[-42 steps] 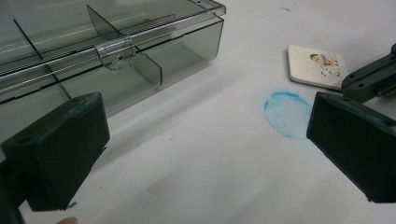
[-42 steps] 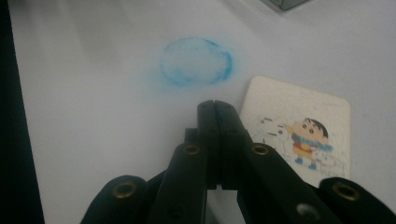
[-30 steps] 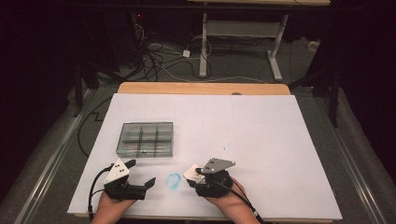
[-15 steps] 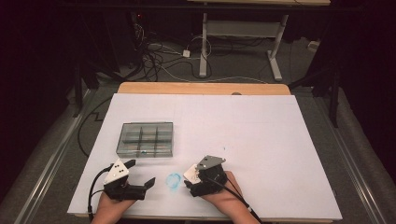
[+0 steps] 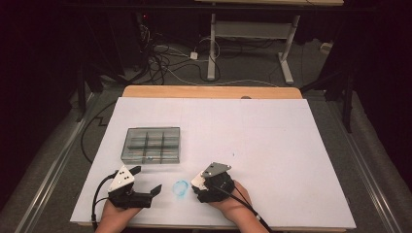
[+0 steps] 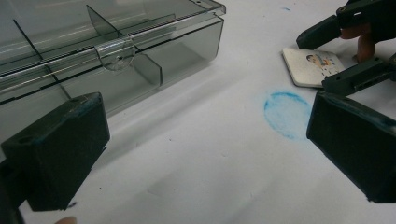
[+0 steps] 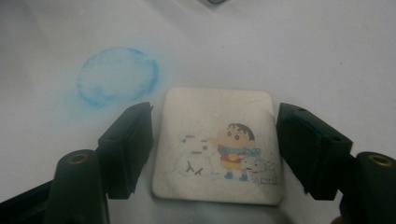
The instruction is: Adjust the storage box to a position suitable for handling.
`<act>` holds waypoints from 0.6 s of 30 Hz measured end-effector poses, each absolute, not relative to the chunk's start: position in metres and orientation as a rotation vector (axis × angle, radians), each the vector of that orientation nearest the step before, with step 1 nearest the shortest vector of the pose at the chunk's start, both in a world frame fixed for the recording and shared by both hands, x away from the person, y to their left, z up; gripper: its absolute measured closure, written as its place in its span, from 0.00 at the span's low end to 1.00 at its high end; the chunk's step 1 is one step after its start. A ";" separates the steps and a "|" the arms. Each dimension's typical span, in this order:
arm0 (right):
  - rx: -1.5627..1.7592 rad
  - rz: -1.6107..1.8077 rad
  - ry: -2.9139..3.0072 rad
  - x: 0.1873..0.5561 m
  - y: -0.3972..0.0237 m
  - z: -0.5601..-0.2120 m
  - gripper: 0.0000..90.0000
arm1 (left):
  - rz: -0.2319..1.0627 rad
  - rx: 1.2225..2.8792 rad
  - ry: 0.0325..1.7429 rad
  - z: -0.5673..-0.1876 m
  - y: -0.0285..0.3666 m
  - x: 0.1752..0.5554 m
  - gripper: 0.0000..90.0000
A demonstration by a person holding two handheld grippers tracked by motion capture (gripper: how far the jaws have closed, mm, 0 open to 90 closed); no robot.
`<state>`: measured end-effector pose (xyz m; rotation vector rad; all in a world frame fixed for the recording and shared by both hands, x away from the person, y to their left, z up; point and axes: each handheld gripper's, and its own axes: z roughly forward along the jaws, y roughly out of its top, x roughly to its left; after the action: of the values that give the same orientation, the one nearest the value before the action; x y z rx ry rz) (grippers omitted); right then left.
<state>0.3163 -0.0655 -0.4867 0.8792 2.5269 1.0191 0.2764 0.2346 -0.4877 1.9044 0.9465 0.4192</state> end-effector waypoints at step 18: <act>0.858 1.029 2.540 0.319 -0.069 -0.485 0.38 | 0.419 1.894 0.946 -0.488 0.235 0.276 0.00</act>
<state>0.3191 -0.0688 -0.4855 0.8577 2.5404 1.0292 0.2761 0.2351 -0.4876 1.8941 0.9464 0.4187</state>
